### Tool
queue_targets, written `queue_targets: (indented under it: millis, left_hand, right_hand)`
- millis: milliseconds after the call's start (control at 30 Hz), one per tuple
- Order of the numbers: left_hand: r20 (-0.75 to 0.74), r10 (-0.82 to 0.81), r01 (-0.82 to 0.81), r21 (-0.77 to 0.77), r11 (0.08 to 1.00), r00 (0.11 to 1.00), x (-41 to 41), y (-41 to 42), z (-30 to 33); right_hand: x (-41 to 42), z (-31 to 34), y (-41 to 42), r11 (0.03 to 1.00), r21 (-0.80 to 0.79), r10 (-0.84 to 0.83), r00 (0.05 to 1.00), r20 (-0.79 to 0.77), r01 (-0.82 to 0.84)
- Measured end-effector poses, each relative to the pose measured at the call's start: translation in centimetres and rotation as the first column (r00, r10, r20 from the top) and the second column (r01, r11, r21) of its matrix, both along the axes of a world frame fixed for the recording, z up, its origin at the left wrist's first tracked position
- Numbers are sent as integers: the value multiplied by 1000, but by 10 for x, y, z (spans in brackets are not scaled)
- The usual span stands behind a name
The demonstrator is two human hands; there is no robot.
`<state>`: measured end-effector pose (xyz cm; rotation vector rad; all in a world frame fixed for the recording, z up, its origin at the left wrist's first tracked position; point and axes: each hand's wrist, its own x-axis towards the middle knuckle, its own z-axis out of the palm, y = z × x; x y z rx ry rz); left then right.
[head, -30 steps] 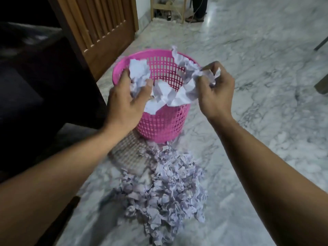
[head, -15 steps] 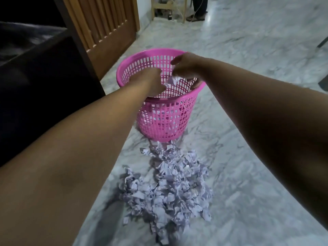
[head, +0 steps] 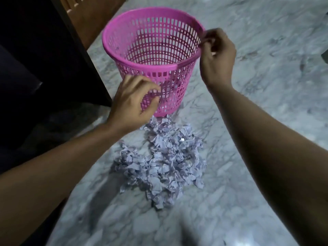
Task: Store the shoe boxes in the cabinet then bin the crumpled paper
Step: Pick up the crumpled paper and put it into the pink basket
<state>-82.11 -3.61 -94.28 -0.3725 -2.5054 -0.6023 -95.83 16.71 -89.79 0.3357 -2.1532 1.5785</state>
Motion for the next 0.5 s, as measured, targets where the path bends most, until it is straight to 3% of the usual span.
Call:
queue_targets:
  millis: [67, 133, 200, 233, 267, 333, 500]
  left_hand:
    - [353, 72, -47, -79, 996, 933, 33, -13, -44]
    - [635, 206, -83, -218, 972, 745, 73, -29, -96]
    - [742, 281, -71, -303, 951, 608, 115, -37, -143]
    - [771, 280, -59, -302, 951, 572, 132, -36, -159]
    - [790, 260, -44, -283, 958, 555, 146, -31, -171]
    - [783, 211, -30, -239, 971, 585, 162, -13, -188]
    - [691, 132, -80, -108, 991, 710, 147, 35, -192]
  right_hand:
    - [47, -58, 23, 997, 54, -54, 991, 121, 48]
    - [105, -123, 47, 940, 330, -10, 962, 274, -84]
    - [159, -176, 68, 714, 615, -12, 872, 490, -336]
    - [180, -196, 73, 596, 675, -50, 819, 572, -435]
    - [199, -210, 75, 504, 702, -83, 781, 619, -503]
    - [220, -230, 72, 414, 751, -103, 793, 600, -515]
    - [206, -239, 55, 440, 781, -14, 867, 498, -442]
